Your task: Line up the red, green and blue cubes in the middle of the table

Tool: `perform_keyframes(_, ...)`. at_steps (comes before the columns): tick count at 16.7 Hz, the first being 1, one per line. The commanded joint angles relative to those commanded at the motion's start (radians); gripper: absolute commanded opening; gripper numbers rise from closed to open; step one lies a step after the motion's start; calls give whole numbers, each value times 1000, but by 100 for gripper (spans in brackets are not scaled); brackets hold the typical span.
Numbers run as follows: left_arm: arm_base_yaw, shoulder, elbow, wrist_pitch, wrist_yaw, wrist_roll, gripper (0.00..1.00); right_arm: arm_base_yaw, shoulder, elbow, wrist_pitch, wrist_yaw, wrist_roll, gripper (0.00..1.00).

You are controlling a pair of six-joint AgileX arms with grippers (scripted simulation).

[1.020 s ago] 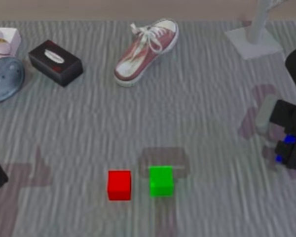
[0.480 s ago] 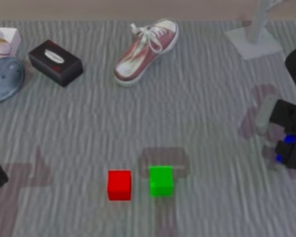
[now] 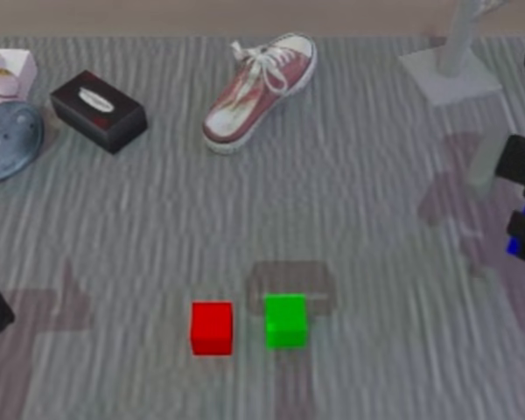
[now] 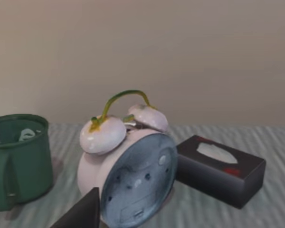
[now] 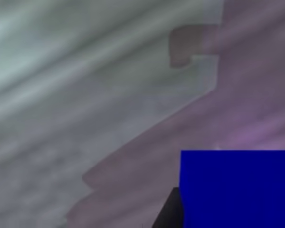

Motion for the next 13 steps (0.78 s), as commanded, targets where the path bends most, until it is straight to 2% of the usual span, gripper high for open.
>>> perform_keyframes(5,0,0,0,0,0,0,100,-2,-3,4,-7,0,2,0)
perform_keyframes(7,0,0,0,0,0,0,100,35,0,13,-14,0,1,0)
perform_keyframes(10,0,0,0,0,0,0,100,159,2,33,-34,0,6,0)
perform_keyframes(13,0,0,0,0,0,0,100,327,0,53,-57,1,19,0)
